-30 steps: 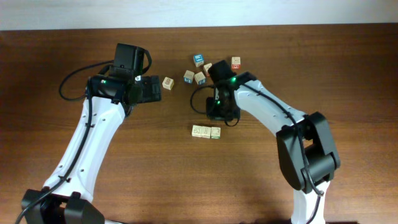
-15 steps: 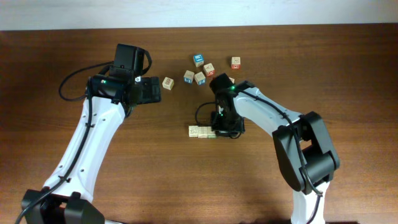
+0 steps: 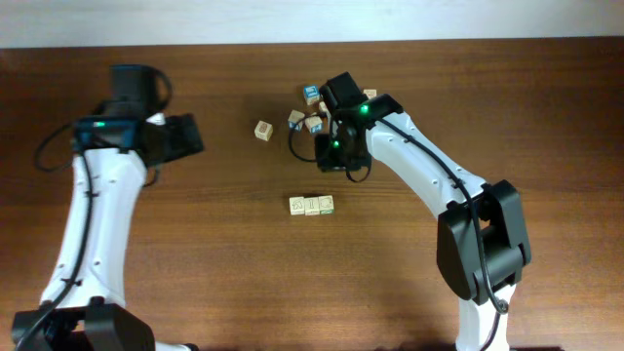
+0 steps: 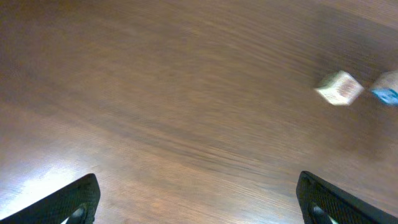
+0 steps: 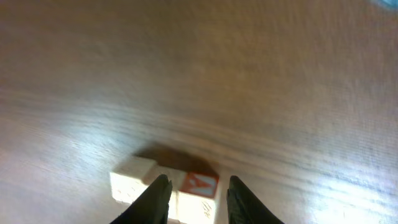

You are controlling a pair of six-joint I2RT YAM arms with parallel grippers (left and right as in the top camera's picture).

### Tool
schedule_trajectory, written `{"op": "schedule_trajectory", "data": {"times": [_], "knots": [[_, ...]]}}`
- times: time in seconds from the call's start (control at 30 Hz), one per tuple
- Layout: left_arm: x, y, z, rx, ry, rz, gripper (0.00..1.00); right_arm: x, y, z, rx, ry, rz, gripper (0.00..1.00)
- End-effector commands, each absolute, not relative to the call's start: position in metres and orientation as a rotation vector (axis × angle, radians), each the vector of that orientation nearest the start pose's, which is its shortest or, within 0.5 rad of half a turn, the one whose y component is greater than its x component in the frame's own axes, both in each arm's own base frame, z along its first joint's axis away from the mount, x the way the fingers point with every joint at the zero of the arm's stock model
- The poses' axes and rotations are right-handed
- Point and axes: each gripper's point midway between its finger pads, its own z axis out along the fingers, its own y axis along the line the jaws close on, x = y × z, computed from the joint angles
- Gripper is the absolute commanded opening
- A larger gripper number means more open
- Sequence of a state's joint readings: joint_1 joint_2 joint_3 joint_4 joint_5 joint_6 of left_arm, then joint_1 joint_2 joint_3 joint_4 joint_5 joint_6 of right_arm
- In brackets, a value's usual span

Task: Rotate 3 blocks

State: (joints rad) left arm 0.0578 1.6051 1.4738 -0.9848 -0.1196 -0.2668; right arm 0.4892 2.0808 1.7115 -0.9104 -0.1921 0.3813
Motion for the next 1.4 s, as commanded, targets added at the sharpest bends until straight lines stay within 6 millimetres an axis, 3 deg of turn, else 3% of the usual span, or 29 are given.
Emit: {"op": "schedule_trajectory", "data": {"times": [0.0, 0.03, 0.1, 0.17, 0.27, 0.5, 1.17, 1.2, 1.23, 1.27, 1.3, 1.37], "knots": [[0.389, 0.044, 0.191, -0.494, 2.62, 0.054, 0.99, 0.395, 0.291, 0.078, -0.322, 2.841, 0.435, 0.29], [0.389, 0.044, 0.191, -0.494, 2.621, 0.054, 0.99, 0.394, 0.301, 0.067, -0.291, 2.829, 0.364, 0.19], [0.39, 0.037, 0.19, -0.52, 2.62, -0.008, 0.99, 0.392, 0.307, 0.054, -0.235, 2.824, 0.273, 0.08], [0.39, 0.036, 0.19, -0.518, 2.623, -0.021, 1.0, 0.388, 0.309, 0.043, -0.224, 2.842, 0.246, 0.04], [0.389, 0.036, 0.189, -0.518, 2.625, -0.02, 0.99, 0.378, 0.309, 0.022, -0.219, 2.906, 0.235, 0.04], [0.384, 0.034, 0.186, -0.519, 2.649, -0.018, 0.99, 0.356, 0.323, 0.018, -0.294, 2.934, 0.226, 0.04], [0.381, 0.034, 0.184, -0.522, 2.662, -0.015, 0.99, 0.348, 0.316, 0.015, -0.225, 2.981, 0.195, 0.04], [0.381, 0.034, 0.184, -0.522, 2.662, -0.015, 0.99, 0.348, 0.316, 0.015, -0.226, 2.981, 0.195, 0.05], [0.381, 0.034, 0.184, -0.522, 2.662, -0.015, 0.99, 0.35, 0.317, 0.016, -0.225, 2.972, 0.202, 0.15], [0.381, 0.034, 0.185, -0.522, 2.662, -0.015, 1.0, 0.356, 0.318, 0.021, -0.215, 2.957, 0.219, 0.39], [0.381, 0.034, 0.185, -0.522, 2.662, -0.015, 0.99, 0.363, 0.317, 0.033, -0.202, 2.95, 0.223, 0.47], [0.381, 0.034, 0.185, -0.521, 2.661, -0.015, 1.0, 0.388, 0.31, 0.089, -0.194, 2.898, 0.248, 0.48]]}}
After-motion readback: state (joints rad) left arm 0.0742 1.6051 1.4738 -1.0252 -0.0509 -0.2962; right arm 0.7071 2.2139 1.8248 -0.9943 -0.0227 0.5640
